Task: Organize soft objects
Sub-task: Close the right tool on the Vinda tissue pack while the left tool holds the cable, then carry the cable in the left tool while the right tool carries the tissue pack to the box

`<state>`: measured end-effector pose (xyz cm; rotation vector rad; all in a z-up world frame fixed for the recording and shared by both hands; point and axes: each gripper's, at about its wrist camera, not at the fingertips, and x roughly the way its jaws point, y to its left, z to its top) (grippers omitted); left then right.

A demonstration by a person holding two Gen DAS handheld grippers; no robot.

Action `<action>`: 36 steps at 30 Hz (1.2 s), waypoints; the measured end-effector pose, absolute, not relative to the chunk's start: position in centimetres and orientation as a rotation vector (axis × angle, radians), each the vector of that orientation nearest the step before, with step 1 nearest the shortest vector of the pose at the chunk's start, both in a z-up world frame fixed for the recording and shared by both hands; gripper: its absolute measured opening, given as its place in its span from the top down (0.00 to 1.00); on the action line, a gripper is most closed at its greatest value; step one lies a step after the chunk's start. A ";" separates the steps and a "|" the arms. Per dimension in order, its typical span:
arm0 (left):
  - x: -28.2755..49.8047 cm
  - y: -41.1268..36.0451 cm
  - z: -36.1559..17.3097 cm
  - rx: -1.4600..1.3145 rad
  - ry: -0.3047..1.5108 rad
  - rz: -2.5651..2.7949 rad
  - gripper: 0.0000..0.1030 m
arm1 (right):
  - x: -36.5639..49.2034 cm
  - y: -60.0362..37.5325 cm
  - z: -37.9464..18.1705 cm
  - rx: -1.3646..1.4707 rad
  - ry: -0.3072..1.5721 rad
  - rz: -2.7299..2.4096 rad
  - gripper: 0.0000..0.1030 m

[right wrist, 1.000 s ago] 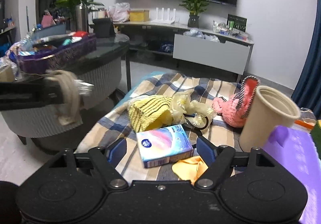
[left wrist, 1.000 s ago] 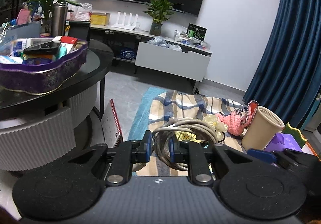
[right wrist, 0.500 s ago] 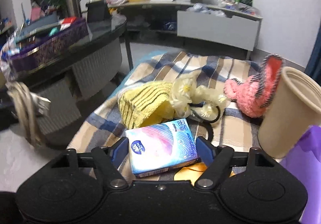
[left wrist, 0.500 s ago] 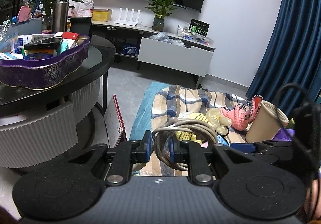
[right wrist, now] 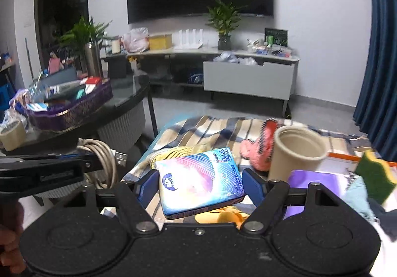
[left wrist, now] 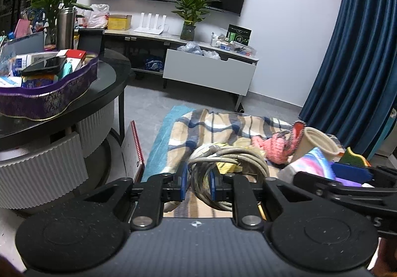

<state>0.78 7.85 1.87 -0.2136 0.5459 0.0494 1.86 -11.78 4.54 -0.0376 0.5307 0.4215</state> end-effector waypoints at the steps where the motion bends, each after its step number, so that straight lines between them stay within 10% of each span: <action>1: 0.7 7.6 2.1 -0.212 0.545 0.048 0.81 | 1.4 -12.3 4.9 -0.036 0.521 0.417 0.15; 36: -0.5 -1.4 4.9 -0.139 0.555 -0.069 0.81 | -2.9 -20.7 8.8 0.020 0.397 0.308 0.15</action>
